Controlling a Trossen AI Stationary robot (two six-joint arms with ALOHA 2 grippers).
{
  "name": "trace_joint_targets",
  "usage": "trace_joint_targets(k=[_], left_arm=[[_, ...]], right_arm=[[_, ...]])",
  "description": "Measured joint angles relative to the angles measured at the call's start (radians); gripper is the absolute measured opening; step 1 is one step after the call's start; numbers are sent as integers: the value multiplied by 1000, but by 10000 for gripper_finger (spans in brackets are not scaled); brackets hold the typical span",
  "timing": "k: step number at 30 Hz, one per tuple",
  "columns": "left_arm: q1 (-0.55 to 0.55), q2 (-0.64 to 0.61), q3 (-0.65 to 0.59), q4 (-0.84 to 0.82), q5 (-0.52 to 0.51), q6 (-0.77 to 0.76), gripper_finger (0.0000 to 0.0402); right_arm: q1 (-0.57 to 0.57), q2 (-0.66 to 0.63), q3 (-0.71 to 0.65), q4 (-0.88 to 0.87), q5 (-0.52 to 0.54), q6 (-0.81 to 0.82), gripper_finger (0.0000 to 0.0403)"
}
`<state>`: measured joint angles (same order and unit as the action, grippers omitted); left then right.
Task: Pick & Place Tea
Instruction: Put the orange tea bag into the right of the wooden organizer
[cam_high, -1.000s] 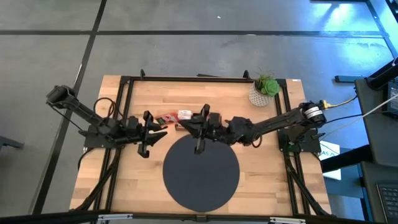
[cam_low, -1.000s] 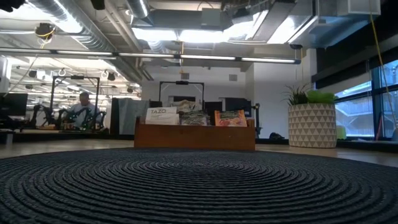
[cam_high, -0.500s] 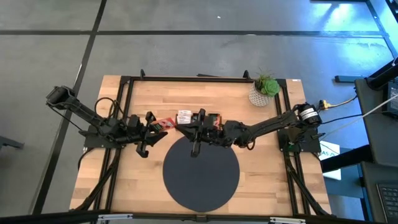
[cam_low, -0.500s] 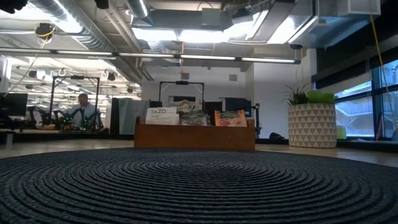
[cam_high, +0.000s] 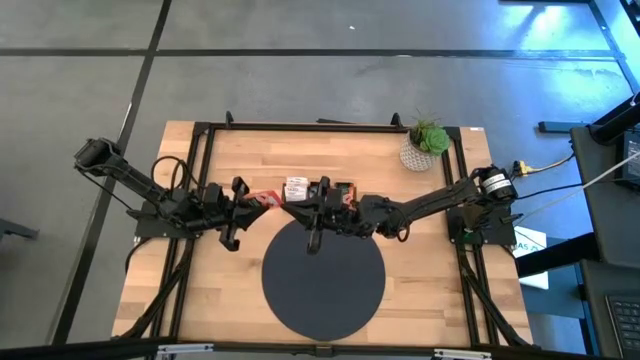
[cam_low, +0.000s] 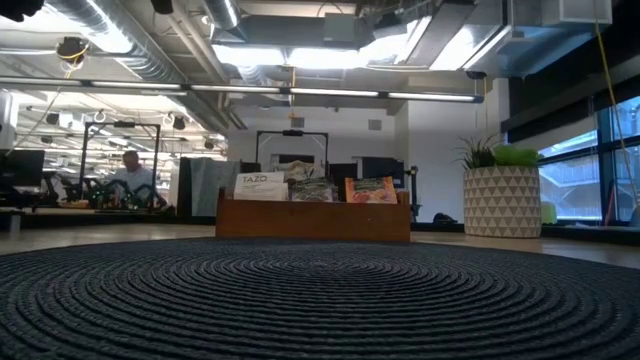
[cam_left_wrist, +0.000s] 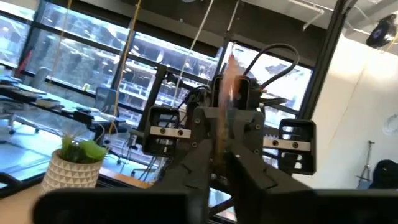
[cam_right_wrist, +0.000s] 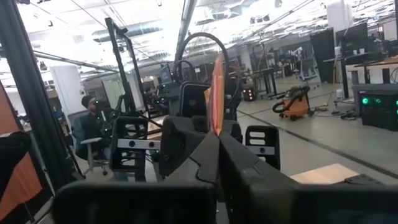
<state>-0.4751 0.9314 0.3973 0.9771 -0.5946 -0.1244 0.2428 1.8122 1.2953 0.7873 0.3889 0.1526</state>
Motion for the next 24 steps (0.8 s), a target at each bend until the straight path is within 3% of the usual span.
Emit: trace_joint_targets(k=[3,8,13,18,24], left_arm=[[0,0,0,0,-7,23,9],[0,0,0,-3,-19,40,4],[1,-23,21,-135,-18,38,3],[44,-38,173,-610,20,-58,3],[195,55,469,-1280,322,-225,3]], right_arm=[[0,0,0,-5,1,-1,24],[-1,-24,0,-101,-39,25,37],[0,-157,0,-464,-131,135,76],[5,-277,-1,-781,-141,203,135],[-6,-327,0,-828,-143,257,218]])
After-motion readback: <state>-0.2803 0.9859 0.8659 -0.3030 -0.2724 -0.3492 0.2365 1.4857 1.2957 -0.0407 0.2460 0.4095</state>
